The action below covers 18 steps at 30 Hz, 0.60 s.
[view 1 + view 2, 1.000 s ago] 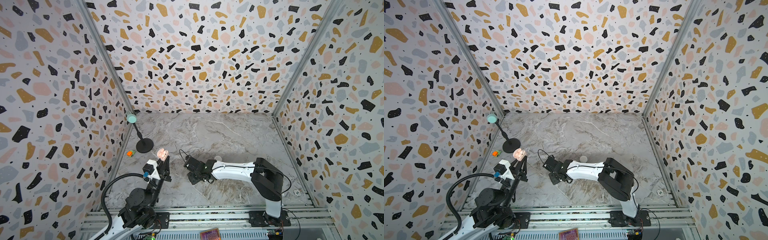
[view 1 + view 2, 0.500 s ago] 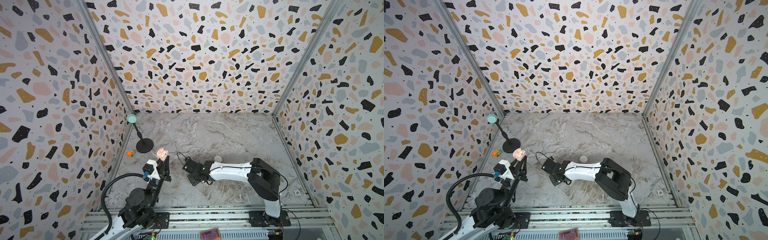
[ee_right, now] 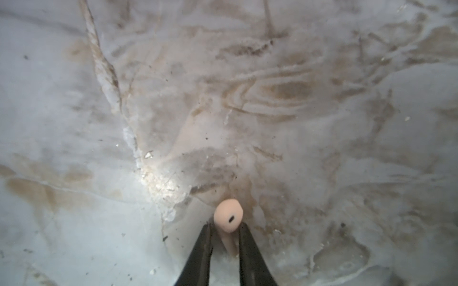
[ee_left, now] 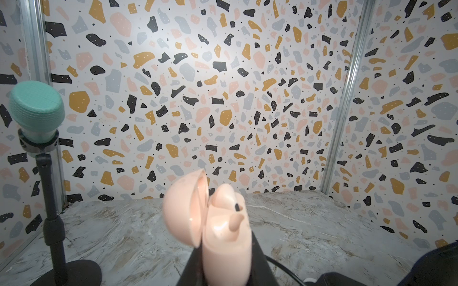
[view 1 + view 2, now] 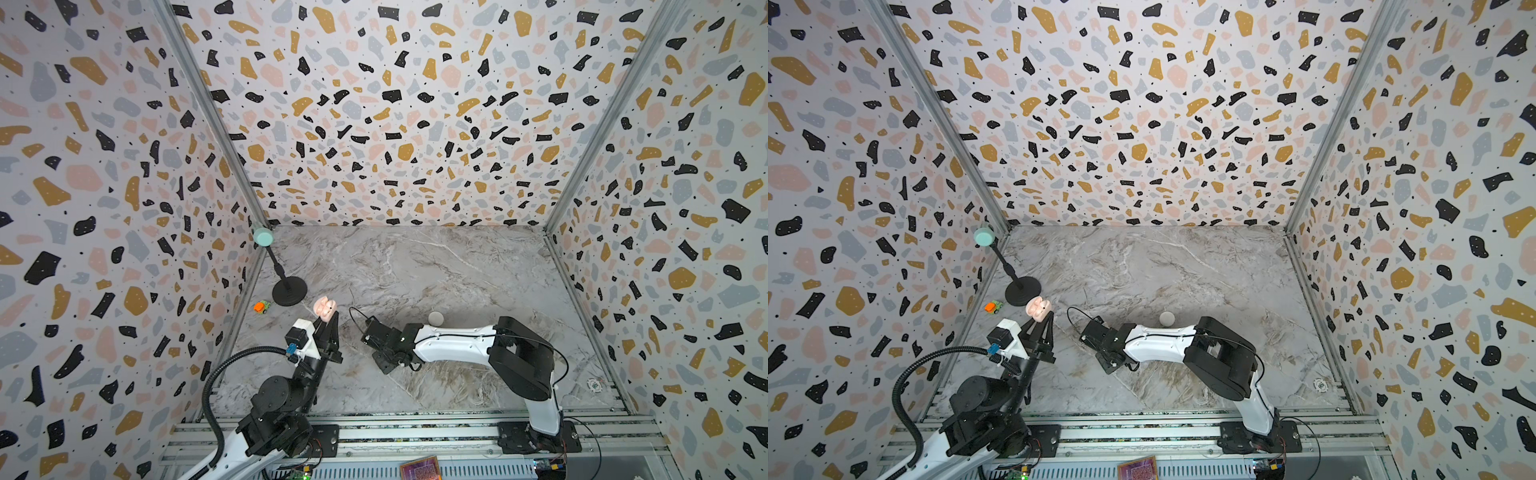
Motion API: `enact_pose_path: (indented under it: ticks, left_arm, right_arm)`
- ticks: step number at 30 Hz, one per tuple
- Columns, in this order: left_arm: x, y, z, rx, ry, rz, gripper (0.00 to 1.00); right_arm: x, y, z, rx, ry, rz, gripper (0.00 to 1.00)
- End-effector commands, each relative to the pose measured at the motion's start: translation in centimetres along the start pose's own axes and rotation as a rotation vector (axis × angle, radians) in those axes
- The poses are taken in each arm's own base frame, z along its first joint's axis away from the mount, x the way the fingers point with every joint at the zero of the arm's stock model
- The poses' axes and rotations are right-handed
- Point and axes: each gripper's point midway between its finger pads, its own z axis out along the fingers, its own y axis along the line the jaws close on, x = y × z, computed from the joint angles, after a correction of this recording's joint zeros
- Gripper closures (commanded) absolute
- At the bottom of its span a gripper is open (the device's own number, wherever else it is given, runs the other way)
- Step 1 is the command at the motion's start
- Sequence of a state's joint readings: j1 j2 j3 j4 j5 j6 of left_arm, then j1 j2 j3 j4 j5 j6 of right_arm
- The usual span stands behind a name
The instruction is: Insert the wireless bluetooth earbuds into the charging case
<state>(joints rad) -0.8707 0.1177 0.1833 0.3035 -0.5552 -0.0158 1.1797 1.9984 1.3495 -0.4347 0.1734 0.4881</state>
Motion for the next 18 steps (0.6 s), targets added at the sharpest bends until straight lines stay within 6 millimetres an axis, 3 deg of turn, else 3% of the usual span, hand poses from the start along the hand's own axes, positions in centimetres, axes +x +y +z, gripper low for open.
enact_pose_path:
  ticks: [1,8,14,18]
  left_arm:
    - [-1.0,0.0,0.0,0.002,-0.048,-0.025,1.00]
    - [-1.0,0.0,0.0,0.002,-0.046,-0.022,1.00]
    - [-1.0,0.0,0.0,0.004,-0.047,-0.025,1.00]
    - [-1.0,0.0,0.0,0.004,-0.046,-0.024,1.00]
  right_arm:
    - [0.0,0.4,-0.3,-0.008,0.013,-0.006,0.80]
    - [0.1,-1.5,-0.8,0.048,0.011,0.066,0.85]
    - [0.3,-4.8,-2.0,0.216,-0.005,0.139,0.85]
    - [0.5,-5.9,-2.4,0.278,-0.008,0.161,0.85]
